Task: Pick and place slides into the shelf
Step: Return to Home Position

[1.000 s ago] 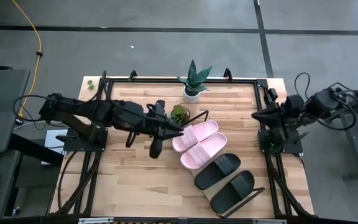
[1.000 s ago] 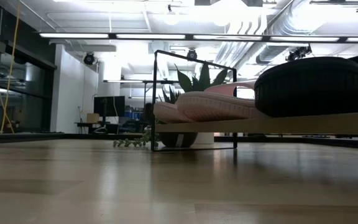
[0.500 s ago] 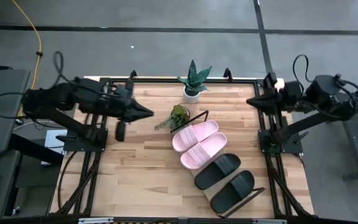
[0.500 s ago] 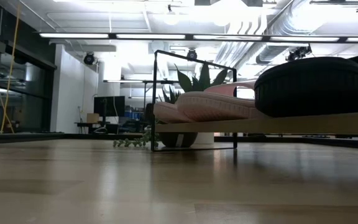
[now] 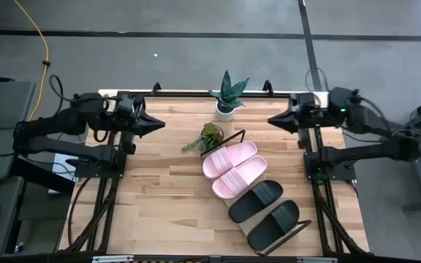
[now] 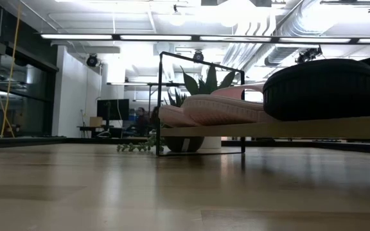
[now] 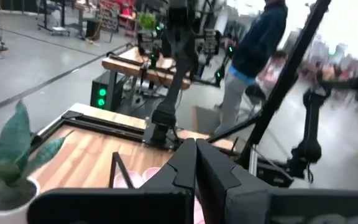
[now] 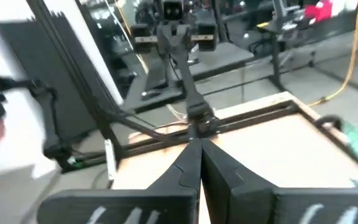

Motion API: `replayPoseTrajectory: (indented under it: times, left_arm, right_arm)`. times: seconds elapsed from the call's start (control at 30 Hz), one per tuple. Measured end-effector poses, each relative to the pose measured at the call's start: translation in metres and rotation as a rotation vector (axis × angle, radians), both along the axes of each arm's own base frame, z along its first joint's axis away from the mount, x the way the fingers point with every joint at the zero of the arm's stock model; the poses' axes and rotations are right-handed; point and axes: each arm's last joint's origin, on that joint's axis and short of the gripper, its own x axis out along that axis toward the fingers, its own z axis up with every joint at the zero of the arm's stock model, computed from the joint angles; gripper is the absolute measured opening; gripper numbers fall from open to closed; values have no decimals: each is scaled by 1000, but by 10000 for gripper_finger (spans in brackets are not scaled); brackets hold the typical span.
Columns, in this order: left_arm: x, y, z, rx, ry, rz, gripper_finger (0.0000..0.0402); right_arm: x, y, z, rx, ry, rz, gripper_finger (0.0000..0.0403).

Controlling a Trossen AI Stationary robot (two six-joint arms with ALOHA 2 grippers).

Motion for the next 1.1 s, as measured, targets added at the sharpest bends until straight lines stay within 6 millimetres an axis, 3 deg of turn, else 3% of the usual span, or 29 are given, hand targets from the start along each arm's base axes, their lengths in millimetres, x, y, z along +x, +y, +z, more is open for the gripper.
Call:
replayPoseTrajectory:
  times: [0.23,0.47,0.7,1.1]
  left_arm:
    - [-7,0,-67,-69,-76,-11,0]
    - [-15,-1,-116,-141,-257,-17,0]
    - [-26,-2,-149,-203,-329,22,0]
    - [-30,-1,-175,-251,-378,59,0]
  right_arm:
    - [10,-12,-57,179,-109,-21,0]
    - [-6,-11,-102,342,-171,-95,0]
    - [-23,-9,-118,364,-363,-152,0]
    - [-32,-7,-140,423,-468,-145,0]
